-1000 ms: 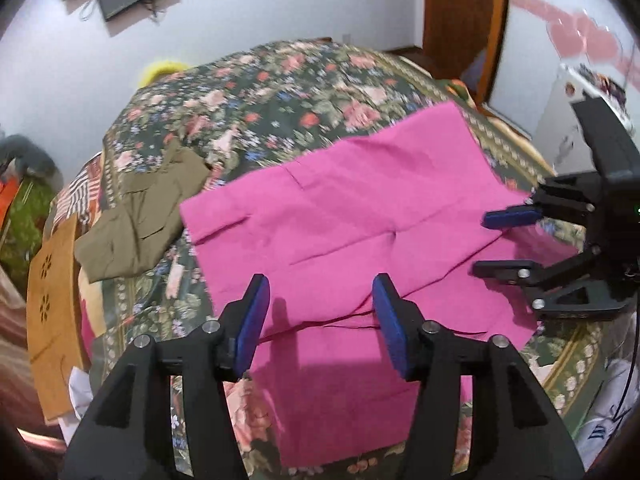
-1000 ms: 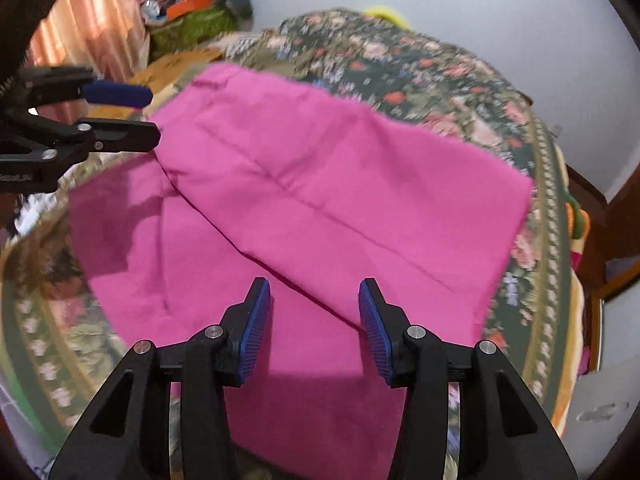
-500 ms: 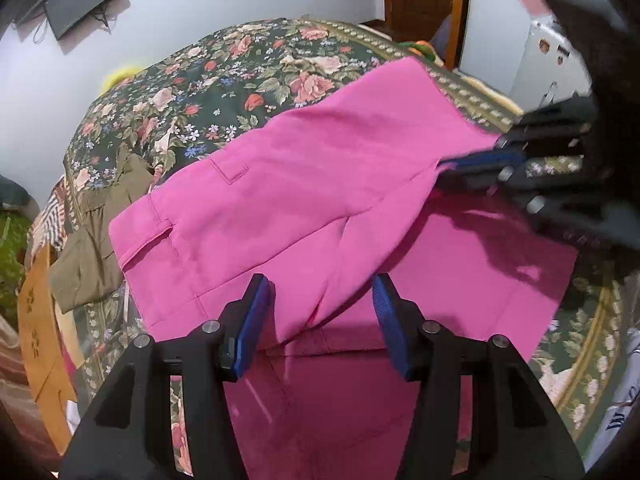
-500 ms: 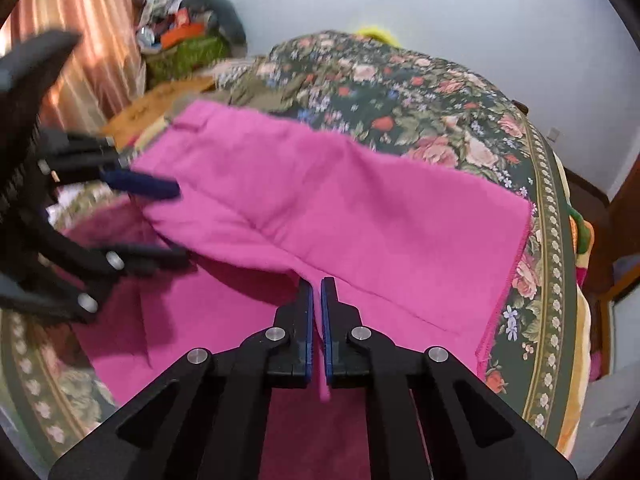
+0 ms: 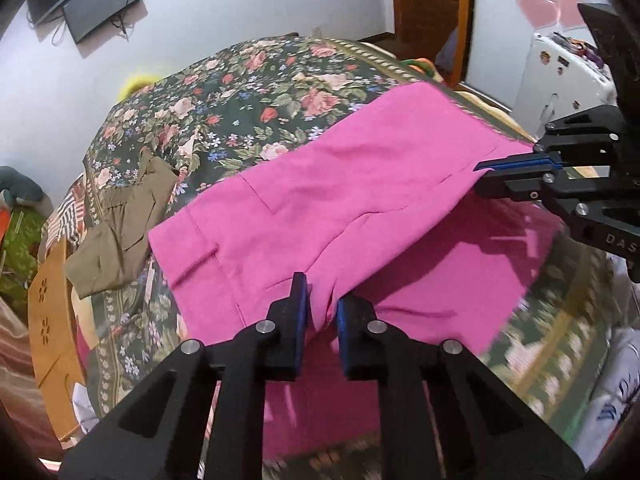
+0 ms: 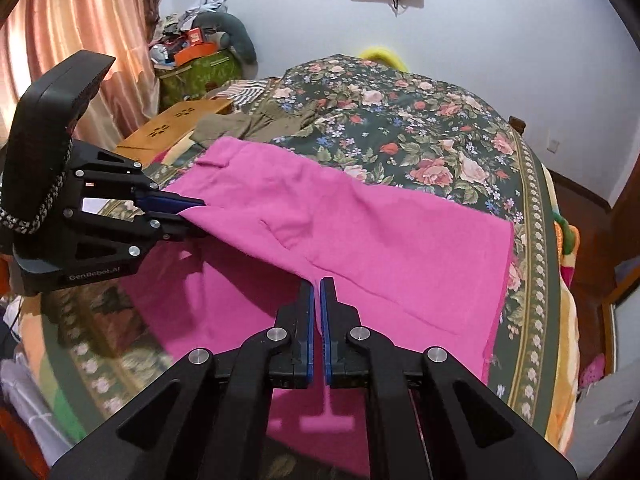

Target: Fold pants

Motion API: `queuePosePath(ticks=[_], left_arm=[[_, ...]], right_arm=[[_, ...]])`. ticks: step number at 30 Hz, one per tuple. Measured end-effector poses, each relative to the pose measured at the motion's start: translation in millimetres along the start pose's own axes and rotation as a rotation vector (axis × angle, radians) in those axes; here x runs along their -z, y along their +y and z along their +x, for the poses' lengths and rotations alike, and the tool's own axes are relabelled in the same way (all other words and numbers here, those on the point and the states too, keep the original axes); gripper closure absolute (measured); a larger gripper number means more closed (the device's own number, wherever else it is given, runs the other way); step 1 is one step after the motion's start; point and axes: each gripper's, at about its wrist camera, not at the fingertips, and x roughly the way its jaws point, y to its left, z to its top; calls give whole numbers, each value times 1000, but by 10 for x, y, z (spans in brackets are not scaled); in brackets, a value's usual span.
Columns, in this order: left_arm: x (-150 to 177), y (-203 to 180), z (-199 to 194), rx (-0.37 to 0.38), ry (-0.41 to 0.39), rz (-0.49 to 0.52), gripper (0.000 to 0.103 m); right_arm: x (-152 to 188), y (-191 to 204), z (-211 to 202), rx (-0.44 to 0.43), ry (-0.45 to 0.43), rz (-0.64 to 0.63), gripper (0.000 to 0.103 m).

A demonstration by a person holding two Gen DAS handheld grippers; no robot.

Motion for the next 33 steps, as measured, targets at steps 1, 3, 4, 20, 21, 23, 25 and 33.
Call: queuePosePath(ticks=[1,3,4,20,21,23,25,33], left_arm=[[27,-27,-26,1,0,4,90],[95,-83,-68,9,4,1,90],[122,-102,-76,15,9,-2,90],[379,-208,-403,118,25,-69,76],[380,-187,-451,126,13,-78,67],[365,-100,-585,103,-28,-103,54],[336,-17,-652,87,-54,-124,54],[340,327,-252,91,26,-262,54]], right_arm=[[35,30,-37,-4,2,-1,101],[104,77,-76,-4,10,-6,101],[152,108,-89,-1,18,-10,101],[390,215,-307,8,43,53,92],[369,191,-335,-3,37,73,87],[320,136,-424,-15,4,118,78],[276,85,-477,-20,-31,147,72],[346,-21,-71,-26,49,251,72]])
